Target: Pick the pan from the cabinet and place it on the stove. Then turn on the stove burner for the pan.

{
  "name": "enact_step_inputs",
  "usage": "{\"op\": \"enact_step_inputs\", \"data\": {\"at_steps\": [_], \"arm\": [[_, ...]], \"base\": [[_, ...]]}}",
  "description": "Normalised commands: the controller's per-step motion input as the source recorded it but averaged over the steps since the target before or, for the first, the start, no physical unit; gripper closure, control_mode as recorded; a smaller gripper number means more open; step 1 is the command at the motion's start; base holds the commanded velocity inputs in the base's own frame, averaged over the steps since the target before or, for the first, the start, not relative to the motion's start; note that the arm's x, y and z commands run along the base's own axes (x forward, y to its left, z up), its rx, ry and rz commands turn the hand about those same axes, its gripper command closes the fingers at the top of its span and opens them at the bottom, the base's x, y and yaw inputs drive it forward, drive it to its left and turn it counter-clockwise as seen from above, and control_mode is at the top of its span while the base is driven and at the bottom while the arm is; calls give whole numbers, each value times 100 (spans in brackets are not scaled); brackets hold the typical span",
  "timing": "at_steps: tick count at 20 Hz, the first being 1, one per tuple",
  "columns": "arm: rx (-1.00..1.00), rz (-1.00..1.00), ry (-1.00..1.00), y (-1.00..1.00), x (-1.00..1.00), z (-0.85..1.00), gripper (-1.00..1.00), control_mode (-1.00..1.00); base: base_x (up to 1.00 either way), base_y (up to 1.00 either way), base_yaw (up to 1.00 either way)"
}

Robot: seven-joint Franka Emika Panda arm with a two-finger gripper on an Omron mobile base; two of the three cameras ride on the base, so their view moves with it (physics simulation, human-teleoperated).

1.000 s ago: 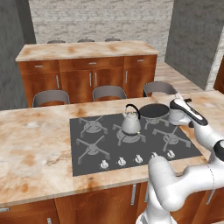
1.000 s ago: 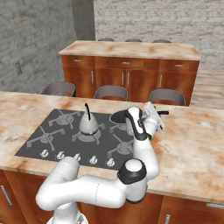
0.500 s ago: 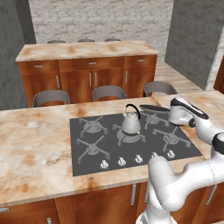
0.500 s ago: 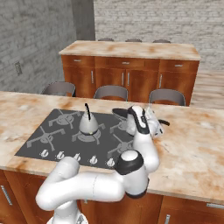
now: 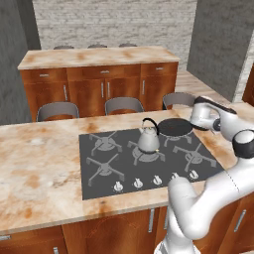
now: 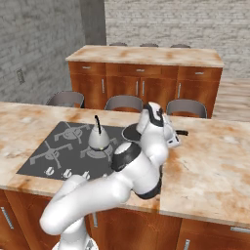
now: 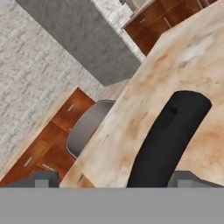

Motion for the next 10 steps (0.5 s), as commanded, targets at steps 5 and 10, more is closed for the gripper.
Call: {"op": "enact_step_inputs", "data": {"at_steps": [5,10], "arm": [[0,-1,5,10,-73,22,-100,-100],[0,-1,12,24,-58,10,-100,-100]], "base": [[0,0,0],[0,0,0]]}}
